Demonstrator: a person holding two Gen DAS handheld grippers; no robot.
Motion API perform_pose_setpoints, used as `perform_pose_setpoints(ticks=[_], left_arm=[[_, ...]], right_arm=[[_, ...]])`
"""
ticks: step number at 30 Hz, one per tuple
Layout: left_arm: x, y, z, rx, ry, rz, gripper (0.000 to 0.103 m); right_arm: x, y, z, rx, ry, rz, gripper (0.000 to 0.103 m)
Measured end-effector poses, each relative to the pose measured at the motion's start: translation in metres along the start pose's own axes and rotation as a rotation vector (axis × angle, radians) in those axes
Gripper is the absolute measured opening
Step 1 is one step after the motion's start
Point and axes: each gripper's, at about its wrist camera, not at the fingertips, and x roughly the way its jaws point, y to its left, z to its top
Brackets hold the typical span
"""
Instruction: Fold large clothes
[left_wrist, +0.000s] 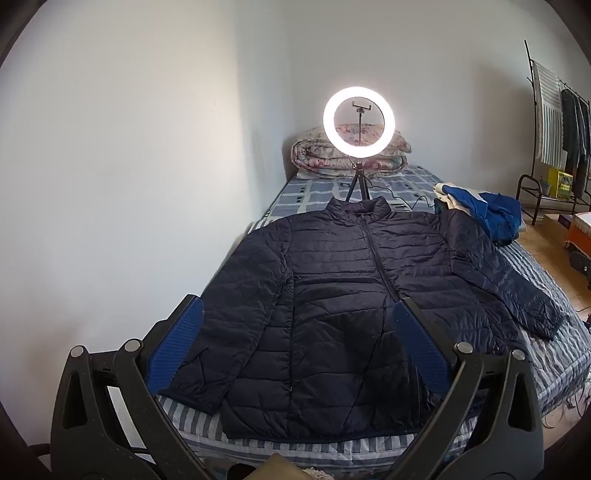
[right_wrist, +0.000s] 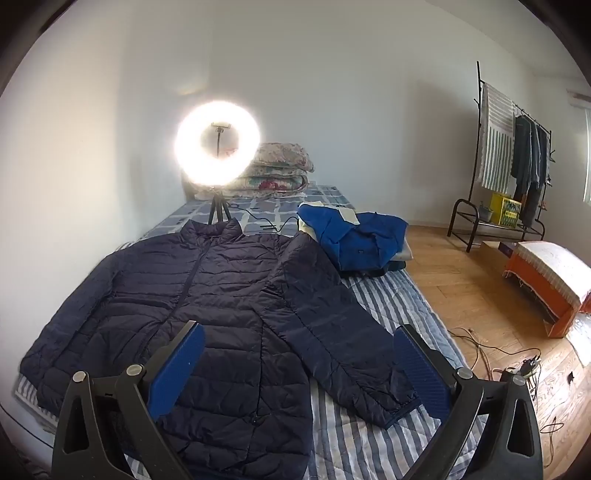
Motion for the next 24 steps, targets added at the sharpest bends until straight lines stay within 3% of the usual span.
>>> perform_pose_setpoints(ticks=[10, 24], left_arm=[[-0.001, -0.006, -0.01, -0.008, -0.006, 0.008, 0.103], [0.003, 0.007, 0.003, -0.024, -0.008, 0.005, 0.103]], right_arm=[[0.003, -0.001, -0.001, 0.012, 0.008, -0.001, 0.103], [0.002, -0.001, 0.0, 0.014, 0.007, 0.0, 0.103]])
